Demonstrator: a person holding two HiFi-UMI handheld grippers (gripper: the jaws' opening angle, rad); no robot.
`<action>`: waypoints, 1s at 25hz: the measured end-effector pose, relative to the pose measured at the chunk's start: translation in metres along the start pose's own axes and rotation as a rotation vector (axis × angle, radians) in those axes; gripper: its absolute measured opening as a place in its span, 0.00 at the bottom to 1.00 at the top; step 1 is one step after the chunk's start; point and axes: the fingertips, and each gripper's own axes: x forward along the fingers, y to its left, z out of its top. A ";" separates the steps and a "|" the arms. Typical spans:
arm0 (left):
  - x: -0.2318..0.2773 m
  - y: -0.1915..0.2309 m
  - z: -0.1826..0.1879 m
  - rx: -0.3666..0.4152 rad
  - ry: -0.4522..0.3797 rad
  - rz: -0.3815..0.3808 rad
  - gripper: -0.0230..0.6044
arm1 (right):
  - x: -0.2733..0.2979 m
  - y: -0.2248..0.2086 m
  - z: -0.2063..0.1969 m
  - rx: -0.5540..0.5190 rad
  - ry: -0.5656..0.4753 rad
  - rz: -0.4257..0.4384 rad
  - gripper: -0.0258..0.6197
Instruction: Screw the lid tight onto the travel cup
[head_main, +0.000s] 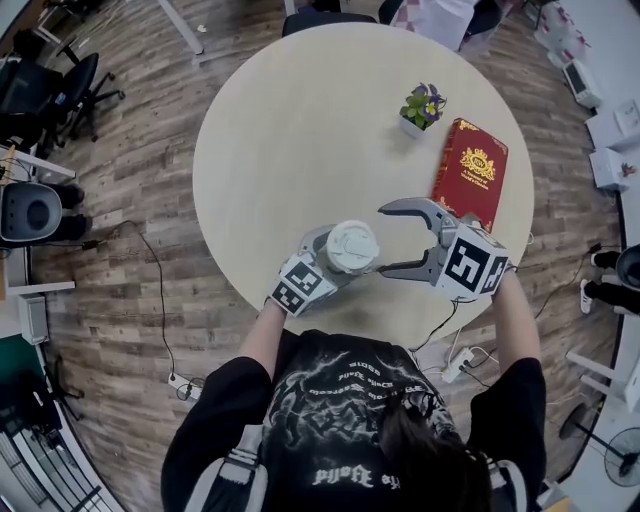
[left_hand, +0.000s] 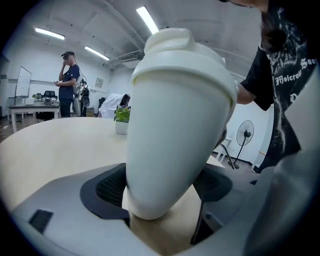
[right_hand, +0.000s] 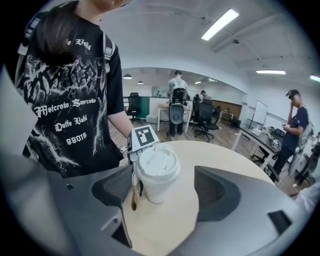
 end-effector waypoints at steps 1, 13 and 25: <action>0.000 0.000 0.000 -0.001 0.003 -0.009 0.70 | 0.000 -0.003 0.005 -0.033 0.002 0.025 0.65; 0.008 0.001 -0.007 0.073 0.123 -0.099 0.70 | 0.028 0.000 -0.001 -0.223 0.050 0.448 0.71; 0.005 0.002 -0.008 0.095 0.194 -0.151 0.70 | 0.047 0.006 0.002 -0.282 -0.075 0.533 0.64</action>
